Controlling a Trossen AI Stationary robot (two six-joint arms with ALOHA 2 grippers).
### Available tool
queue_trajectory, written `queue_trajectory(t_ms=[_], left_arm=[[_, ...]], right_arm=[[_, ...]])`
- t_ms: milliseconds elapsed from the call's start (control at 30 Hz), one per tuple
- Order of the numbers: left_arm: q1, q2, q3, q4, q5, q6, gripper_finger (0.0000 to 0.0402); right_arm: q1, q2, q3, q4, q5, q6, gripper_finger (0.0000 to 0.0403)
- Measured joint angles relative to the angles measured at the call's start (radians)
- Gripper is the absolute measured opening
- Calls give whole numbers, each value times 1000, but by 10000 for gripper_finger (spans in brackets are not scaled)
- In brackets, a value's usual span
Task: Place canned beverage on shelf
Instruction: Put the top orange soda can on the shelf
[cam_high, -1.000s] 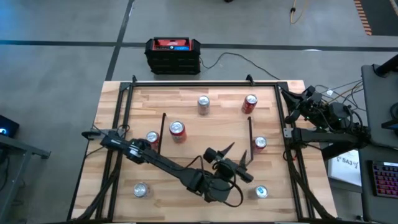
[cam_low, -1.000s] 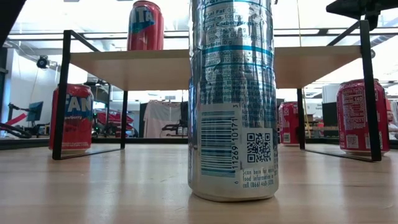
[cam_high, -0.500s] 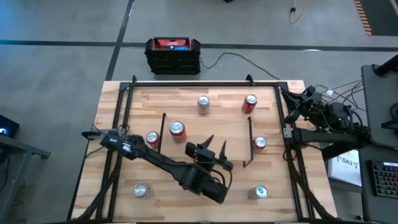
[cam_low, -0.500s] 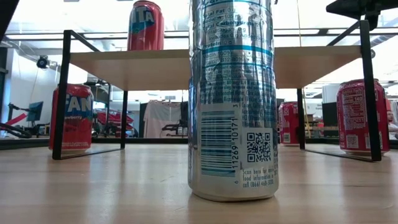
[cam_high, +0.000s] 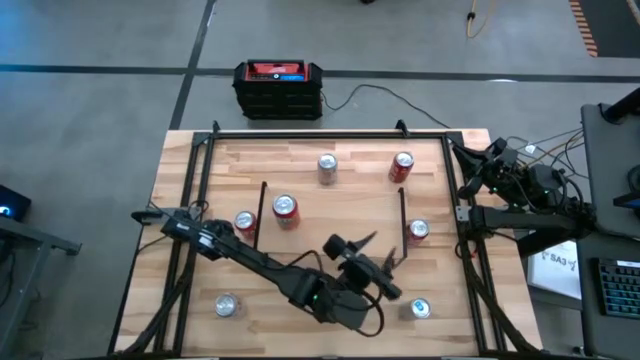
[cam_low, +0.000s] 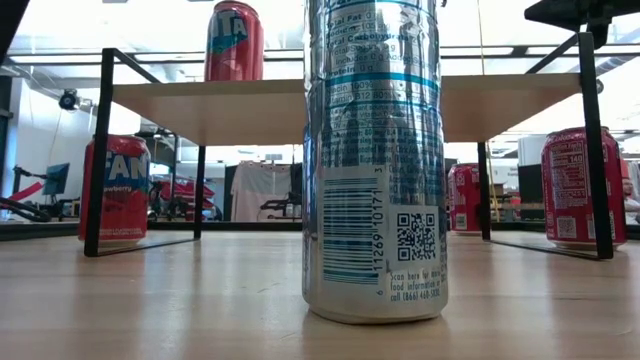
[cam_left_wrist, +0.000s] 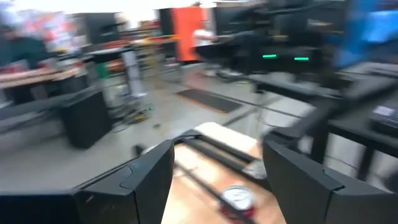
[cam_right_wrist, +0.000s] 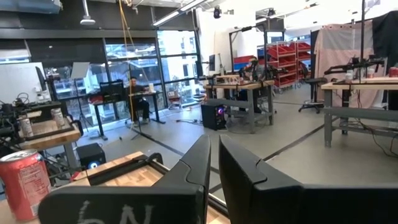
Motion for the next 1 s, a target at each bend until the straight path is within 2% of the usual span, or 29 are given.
queue_trajectory(t_ms=[100, 200, 233, 467, 867, 1000], left_arm=[[2, 0, 0, 86, 67, 87, 231], [-6, 0, 0, 124, -53, 153, 231], [-9, 0, 0, 124, -63, 172, 231], [-19, 0, 0, 121, 59, 183, 231], [-16, -10, -2, 86, 59, 255, 231], [-15, -48, -2, 5, 61, 207, 231]], right_arm=[[0, 0, 0, 0, 0, 0, 22], [0, 0, 0, 0, 0, 0, 22], [0, 0, 0, 0, 0, 0, 22], [0, 0, 0, 0, 0, 0, 22], [0, 0, 0, 0, 0, 0, 22], [0, 0, 0, 0, 0, 0, 22]])
